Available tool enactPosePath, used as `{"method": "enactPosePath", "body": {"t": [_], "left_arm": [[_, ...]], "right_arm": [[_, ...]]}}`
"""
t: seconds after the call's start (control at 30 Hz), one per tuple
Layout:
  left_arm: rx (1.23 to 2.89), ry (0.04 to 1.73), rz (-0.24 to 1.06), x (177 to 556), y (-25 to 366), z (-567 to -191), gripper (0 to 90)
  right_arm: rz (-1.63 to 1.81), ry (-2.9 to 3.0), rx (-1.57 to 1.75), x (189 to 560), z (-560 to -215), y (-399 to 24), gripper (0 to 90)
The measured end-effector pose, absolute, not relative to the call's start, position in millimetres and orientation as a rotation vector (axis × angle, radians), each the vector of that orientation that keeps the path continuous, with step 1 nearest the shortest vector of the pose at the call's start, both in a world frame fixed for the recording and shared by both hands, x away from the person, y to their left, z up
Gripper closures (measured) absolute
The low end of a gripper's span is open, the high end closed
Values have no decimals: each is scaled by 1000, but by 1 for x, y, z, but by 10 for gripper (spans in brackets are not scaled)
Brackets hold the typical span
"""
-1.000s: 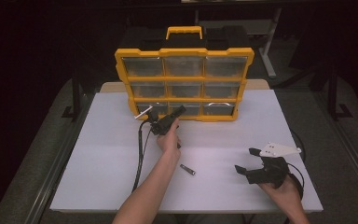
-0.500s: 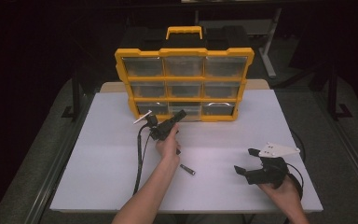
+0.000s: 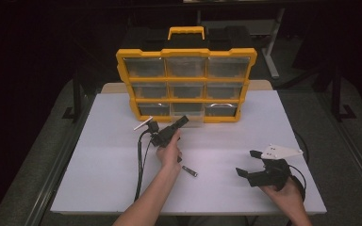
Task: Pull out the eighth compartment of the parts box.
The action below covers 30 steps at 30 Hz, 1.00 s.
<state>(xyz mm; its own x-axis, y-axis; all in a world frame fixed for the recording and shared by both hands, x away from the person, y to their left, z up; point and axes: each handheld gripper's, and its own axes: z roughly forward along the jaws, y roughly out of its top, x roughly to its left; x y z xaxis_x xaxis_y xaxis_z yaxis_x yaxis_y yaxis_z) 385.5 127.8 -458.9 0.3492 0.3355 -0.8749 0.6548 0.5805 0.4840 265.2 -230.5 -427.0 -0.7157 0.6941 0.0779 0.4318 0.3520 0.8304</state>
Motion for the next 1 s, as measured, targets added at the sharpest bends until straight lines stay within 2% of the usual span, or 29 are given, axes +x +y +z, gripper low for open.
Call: {"method": "enactPosePath", "body": {"t": [0.2, 0.3, 0.5, 0.67, 1.0], "left_arm": [[1056, 1237, -198, 384, 128, -457, 807], [1151, 1248, -173, 381, 127, -459, 741], [1288, 1192, -105, 375, 126, -452, 692], [1458, 1077, -42, 374, 125, -435, 646], [1917, 658, 117, 382, 127, -383, 607]], "right_arm": [[1299, 2331, 998, 266, -428, -230, 139], [1293, 2339, 993, 265, -427, -229, 139], [1294, 2348, 974, 264, -427, -226, 139], [1290, 2352, 977, 264, -427, -228, 139], [1301, 2358, 972, 263, -427, -226, 138]]}}
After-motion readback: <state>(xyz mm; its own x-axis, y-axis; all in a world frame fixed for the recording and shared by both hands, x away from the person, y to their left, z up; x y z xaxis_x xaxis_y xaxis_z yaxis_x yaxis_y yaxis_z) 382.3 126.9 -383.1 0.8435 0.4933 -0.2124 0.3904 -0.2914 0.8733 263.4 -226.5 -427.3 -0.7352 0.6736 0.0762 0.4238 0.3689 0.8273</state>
